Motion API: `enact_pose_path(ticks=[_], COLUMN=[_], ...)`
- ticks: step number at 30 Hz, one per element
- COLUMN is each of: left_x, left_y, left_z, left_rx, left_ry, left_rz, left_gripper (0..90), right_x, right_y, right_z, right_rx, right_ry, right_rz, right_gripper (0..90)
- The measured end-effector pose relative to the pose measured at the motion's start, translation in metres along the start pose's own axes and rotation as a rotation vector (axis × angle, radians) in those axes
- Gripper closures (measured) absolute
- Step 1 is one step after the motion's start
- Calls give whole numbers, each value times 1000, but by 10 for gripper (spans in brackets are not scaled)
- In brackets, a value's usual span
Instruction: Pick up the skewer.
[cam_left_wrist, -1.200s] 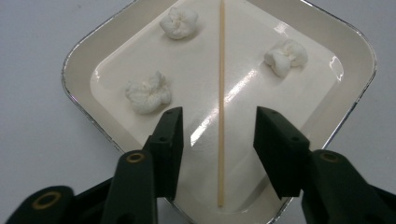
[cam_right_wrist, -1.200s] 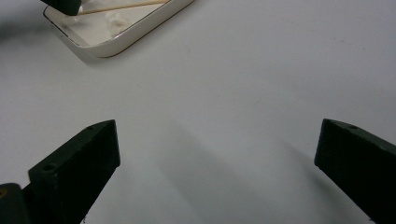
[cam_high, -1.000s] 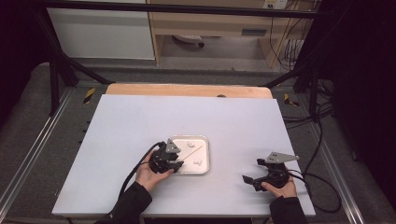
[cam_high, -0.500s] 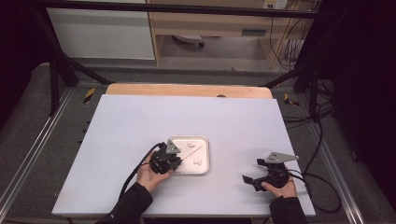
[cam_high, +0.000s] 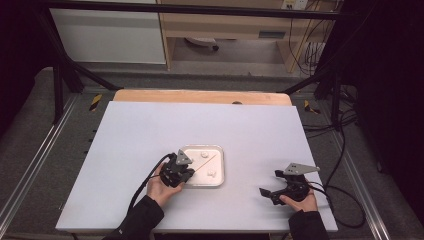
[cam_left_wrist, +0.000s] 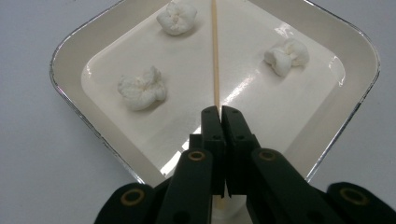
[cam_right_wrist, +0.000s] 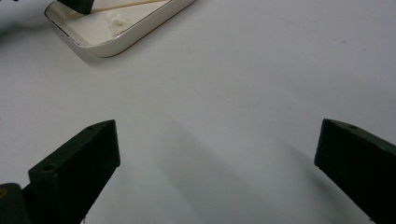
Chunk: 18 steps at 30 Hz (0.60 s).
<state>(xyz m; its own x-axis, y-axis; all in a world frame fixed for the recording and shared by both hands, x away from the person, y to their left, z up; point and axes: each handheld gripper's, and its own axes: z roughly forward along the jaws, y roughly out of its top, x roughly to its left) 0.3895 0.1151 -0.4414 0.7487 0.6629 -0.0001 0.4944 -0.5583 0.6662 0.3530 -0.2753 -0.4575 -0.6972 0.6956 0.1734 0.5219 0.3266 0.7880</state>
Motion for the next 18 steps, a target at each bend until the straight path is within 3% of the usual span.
enact_pose_path(ticks=[11,18], left_x=[2,4], left_y=[1,1], left_z=[-11,-17], left_rx=[-58,-67], left_ry=[-11,-22], left_rz=[-7,-7], left_gripper=[889,889], right_x=[0,2], right_y=[0,1], right_z=[0,1], right_rx=[2,-3], right_ry=[-1,-5], right_rz=[-3,-9], right_gripper=[7,8])
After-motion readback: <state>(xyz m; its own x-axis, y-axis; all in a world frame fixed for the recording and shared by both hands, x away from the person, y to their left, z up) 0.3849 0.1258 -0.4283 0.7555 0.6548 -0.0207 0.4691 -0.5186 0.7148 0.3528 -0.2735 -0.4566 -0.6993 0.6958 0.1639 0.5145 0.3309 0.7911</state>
